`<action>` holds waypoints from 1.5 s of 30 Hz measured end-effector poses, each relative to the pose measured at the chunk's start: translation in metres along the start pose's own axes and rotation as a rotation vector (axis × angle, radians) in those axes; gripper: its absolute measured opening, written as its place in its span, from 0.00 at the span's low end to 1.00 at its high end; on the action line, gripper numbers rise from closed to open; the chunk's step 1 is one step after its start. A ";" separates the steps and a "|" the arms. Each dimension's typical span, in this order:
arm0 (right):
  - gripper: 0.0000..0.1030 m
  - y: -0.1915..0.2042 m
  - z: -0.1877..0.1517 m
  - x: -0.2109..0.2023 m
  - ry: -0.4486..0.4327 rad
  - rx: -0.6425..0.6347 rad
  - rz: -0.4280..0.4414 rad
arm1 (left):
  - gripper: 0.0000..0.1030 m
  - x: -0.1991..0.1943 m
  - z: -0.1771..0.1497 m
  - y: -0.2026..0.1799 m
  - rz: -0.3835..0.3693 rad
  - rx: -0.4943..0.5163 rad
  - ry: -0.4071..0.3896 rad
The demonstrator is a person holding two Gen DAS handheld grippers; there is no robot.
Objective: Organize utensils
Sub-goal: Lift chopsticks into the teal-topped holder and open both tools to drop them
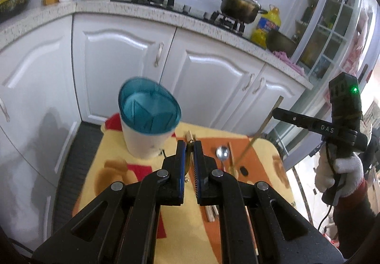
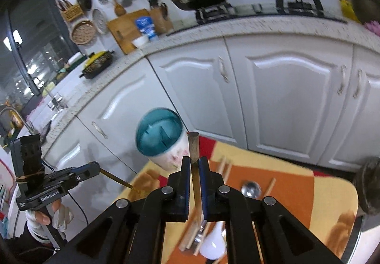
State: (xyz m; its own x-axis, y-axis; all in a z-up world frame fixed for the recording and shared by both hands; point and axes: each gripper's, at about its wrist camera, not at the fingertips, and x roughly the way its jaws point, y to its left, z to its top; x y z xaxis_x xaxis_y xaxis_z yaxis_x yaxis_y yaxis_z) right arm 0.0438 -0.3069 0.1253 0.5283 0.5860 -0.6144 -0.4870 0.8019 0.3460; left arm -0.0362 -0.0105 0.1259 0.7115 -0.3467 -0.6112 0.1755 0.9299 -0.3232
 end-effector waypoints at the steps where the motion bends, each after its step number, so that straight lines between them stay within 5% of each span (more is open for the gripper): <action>1: 0.07 0.005 0.007 -0.002 -0.011 -0.007 0.011 | 0.05 -0.003 0.005 0.001 0.003 -0.001 -0.011; 11: 0.07 0.053 0.091 -0.012 -0.152 -0.091 0.084 | 0.05 -0.011 0.070 0.019 0.111 -0.001 -0.119; 22: 0.07 0.065 0.145 0.038 -0.192 -0.113 0.067 | 0.05 0.051 0.079 0.044 0.221 -0.006 -0.043; 25: 0.07 0.063 0.146 0.060 -0.192 -0.108 0.050 | 0.05 0.066 0.074 0.052 0.231 -0.027 -0.014; 37: 0.07 0.023 0.104 0.158 0.051 -0.002 0.038 | 0.07 0.100 0.052 0.060 0.260 -0.066 0.060; 39: 0.12 0.016 0.100 0.161 0.070 0.020 0.029 | 0.16 0.100 0.050 0.061 0.268 -0.071 0.062; 41: 0.37 0.011 0.095 0.159 0.073 0.028 0.021 | 0.30 0.097 0.049 0.063 0.266 -0.082 0.057; 45: 0.39 0.008 0.085 0.150 0.074 0.025 0.020 | 0.39 0.089 0.047 0.062 0.262 -0.092 0.045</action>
State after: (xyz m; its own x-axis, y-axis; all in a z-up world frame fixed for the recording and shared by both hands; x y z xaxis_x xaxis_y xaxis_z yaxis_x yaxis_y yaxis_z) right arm 0.1777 -0.2029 0.0960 0.4656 0.5921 -0.6578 -0.4787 0.7936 0.3755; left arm 0.0705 0.0217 0.0854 0.6932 -0.1025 -0.7134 -0.0749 0.9742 -0.2128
